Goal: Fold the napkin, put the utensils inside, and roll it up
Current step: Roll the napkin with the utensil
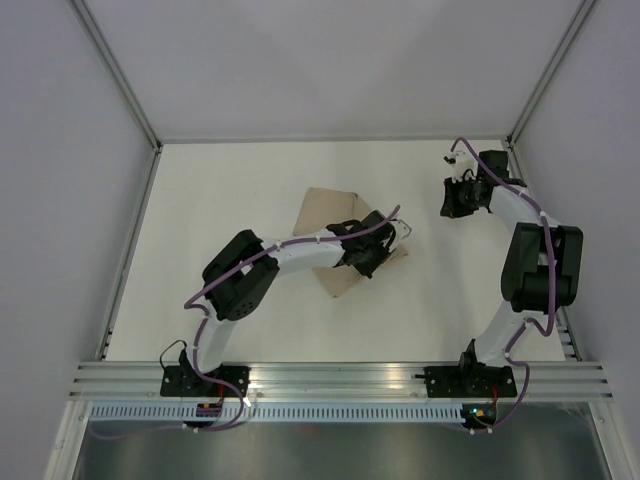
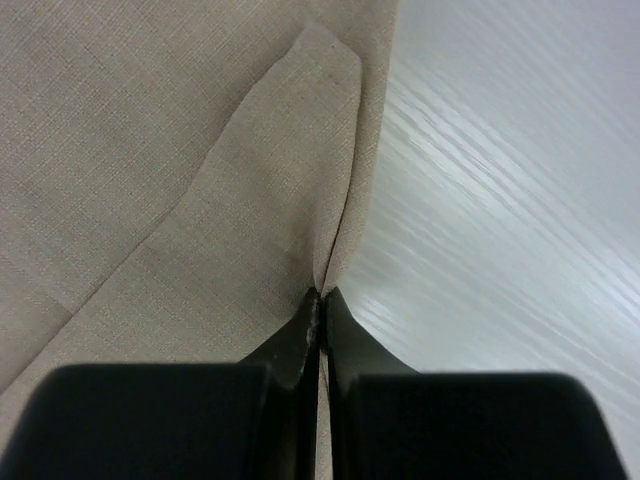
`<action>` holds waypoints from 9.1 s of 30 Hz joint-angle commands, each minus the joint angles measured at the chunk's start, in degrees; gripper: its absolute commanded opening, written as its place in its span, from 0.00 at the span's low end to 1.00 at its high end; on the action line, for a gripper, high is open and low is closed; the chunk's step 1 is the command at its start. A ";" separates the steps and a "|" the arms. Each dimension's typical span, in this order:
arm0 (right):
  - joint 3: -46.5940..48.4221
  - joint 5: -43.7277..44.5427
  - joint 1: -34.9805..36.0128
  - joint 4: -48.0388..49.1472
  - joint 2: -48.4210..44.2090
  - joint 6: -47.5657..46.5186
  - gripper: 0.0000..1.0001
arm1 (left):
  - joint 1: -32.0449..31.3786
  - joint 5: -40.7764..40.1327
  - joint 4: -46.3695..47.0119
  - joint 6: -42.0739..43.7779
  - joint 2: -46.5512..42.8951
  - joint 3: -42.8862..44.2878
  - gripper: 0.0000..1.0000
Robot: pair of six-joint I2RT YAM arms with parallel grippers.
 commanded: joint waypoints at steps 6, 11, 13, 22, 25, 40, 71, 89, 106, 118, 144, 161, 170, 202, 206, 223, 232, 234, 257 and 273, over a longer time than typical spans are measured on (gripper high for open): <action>-4.69 -11.52 -0.36 -3.64 -8.81 -12.35 0.10 | 7.18 31.49 -5.55 -4.70 -7.17 -3.94 0.02; -8.29 -18.30 1.83 -5.05 -14.61 -20.42 0.16 | 10.53 41.86 -9.06 -4.96 -4.46 -2.28 0.02; -10.23 -19.61 3.42 -5.66 -16.72 -22.80 0.16 | 11.76 44.32 -9.68 -4.96 -3.40 -1.23 0.02; -15.15 -22.17 13.79 -6.19 -20.51 -32.13 0.24 | 14.57 49.95 -14.86 -3.65 3.63 6.68 0.02; -14.54 -24.89 15.37 -9.00 -18.59 -36.77 0.28 | 15.19 50.83 -16.71 -3.21 5.57 8.89 0.02; -26.84 -20.69 26.71 0.30 -22.87 -44.00 0.55 | 16.33 51.37 -17.86 -2.59 7.86 9.85 0.02; -28.17 -9.26 36.03 14.03 -15.24 -41.54 0.52 | 17.65 51.80 -18.56 -1.80 8.21 9.50 0.02; -23.24 -5.21 37.00 10.16 -9.44 -40.31 0.17 | 18.44 51.89 -19.09 -1.54 8.04 9.06 0.02; -14.54 -9.51 35.86 -4.61 -3.37 -40.57 0.02 | 23.01 55.06 -7.93 -12.42 0.04 -0.16 0.50; -5.06 -15.14 31.64 -19.60 4.53 -42.93 0.02 | 29.33 44.44 6.57 -25.08 -13.57 -14.74 0.56; 28.17 -13.03 32.87 -50.75 32.31 -40.57 0.03 | 1.40 -9.08 17.65 -0.07 -36.62 -31.99 0.58; 34.77 -14.61 32.43 -56.82 39.61 -39.69 0.03 | -4.24 -11.31 12.99 14.81 -17.37 -20.82 0.61; 34.59 -15.23 31.64 -56.55 40.22 -39.16 0.03 | -2.74 -5.86 13.17 14.20 -16.92 -21.26 0.59; 33.27 -19.27 30.06 -55.33 39.08 -36.71 0.13 | 11.84 27.80 11.32 -1.80 -11.21 -21.70 0.02; 32.84 -20.41 29.97 -53.75 37.59 -35.04 0.21 | 13.77 33.60 10.89 -3.90 -9.02 -21.44 0.02; 17.67 -17.44 23.56 -21.55 13.72 -19.33 0.52 | 19.76 51.36 10.01 -9.88 0.65 -19.94 0.02; 21.73 -15.65 23.46 -23.02 16.29 -17.44 0.63 | 20.20 51.98 9.57 -9.97 2.23 -20.20 0.02; 24.56 -16.63 23.46 -26.48 19.29 -17.54 0.62 | 20.29 51.98 9.74 -9.97 2.24 -20.20 0.02; 26.07 -16.63 21.71 -23.34 21.25 -7.35 0.63 | 21.16 55.13 10.09 -10.41 3.02 -20.20 0.02; -11.51 -11.28 27.49 1.79 -12.65 -28.34 0.62 | 22.92 58.39 6.49 -21.48 2.76 -20.55 0.02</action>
